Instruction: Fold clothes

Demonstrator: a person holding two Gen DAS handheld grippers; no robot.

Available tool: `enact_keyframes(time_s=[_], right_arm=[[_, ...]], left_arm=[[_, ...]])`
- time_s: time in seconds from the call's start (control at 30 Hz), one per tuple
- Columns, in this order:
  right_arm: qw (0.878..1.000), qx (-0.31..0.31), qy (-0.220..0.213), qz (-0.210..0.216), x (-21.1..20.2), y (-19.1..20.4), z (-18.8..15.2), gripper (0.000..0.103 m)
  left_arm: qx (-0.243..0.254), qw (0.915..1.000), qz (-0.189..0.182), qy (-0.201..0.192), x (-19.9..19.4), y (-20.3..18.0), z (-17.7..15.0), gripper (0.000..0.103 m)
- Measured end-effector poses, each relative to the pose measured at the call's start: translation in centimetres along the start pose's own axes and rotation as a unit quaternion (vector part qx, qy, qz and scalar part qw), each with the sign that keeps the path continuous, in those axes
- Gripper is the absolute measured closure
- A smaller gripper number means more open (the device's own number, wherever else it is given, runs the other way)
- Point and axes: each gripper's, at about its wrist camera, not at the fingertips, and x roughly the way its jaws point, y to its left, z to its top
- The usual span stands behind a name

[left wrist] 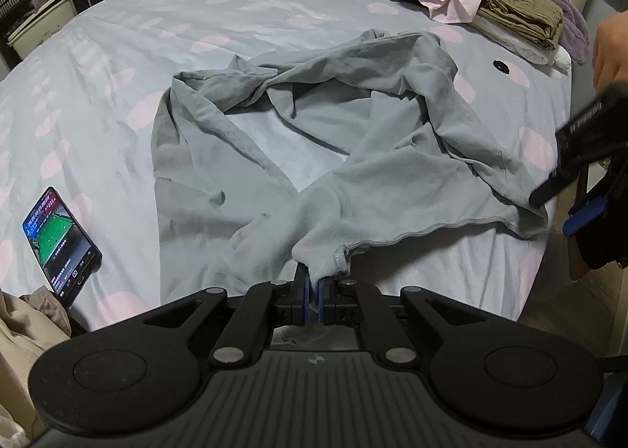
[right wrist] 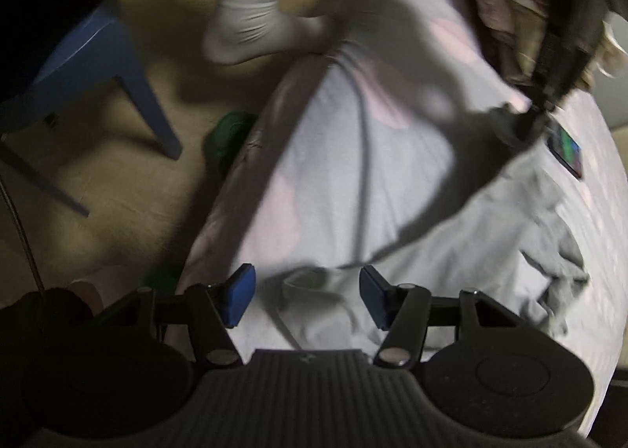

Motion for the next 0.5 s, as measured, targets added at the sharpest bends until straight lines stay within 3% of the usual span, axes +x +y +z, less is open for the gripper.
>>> enact_keyframes(time_s=[0.1, 0.27, 0.33, 0.37, 0.5], right_arm=[[1.0, -0.022, 0.018, 0.009, 1.0, 0.4, 0.1, 0.043], [0.998, -0.038, 0.046, 0.005, 2.6, 0.8, -1.0, 0.065], [0.998, -0.031, 0.061, 0.002, 2.8, 0.6, -1.3, 0.083], [0.997, -0.026, 0.068, 0.0, 2.8, 0.5, -1.4, 0.087], [0.991, 0.128, 0.034, -0.03, -0.1, -4.0, -2.9, 0.091]], left_arm=[[0.0, 1.0, -0.001, 0.002, 0.0, 0.0, -0.1, 0.101], [-0.001, 1.0, -0.003, 0.006, 0.1, 0.2, -0.3, 0.101], [-0.001, 1.0, -0.003, 0.006, 0.0, 0.2, -0.2, 0.101], [0.0, 1.0, -0.003, 0.006, 0.0, 0.2, -0.2, 0.101], [0.002, 1.0, 0.006, 0.004, -0.4, 0.4, 0.1, 0.101]])
